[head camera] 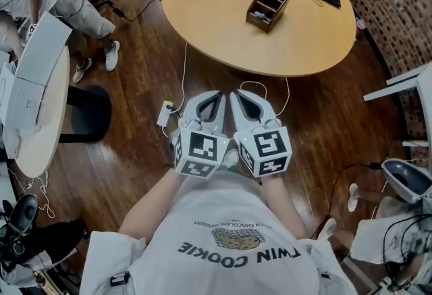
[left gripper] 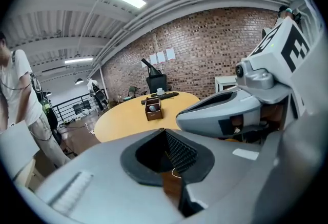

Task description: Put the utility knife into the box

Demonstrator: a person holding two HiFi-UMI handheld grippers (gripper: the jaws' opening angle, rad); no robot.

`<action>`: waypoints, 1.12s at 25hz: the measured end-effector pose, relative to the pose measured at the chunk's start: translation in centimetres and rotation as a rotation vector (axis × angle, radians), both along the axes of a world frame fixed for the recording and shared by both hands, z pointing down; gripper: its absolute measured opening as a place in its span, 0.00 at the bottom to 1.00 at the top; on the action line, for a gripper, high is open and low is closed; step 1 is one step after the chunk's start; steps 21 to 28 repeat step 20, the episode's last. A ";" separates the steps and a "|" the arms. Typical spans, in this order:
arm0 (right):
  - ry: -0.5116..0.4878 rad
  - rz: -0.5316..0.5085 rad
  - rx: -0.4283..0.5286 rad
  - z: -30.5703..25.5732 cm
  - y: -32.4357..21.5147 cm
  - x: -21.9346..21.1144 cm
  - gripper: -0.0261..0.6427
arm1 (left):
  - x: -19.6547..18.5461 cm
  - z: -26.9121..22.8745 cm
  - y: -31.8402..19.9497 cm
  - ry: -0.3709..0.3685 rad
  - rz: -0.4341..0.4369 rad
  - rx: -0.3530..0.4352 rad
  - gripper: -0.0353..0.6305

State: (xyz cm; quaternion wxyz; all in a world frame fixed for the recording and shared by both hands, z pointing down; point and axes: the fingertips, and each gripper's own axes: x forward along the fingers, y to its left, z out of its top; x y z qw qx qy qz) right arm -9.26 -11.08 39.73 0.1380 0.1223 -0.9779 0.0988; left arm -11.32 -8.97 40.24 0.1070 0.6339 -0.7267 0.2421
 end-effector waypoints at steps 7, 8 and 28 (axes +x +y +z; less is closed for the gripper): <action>-0.002 -0.035 -0.005 -0.1 6.5 -2.9 0.04 | -2.5 -0.1 6.4 0.044 -0.052 0.037 0.06; 0.001 -0.043 -0.007 -0.1 7.2 -3.2 0.04 | -2.8 -0.2 7.1 0.051 -0.064 0.043 0.06; 0.024 -0.024 -0.048 -0.2 13.9 -5.9 0.04 | -6.1 -0.6 13.7 0.088 -0.096 0.077 0.06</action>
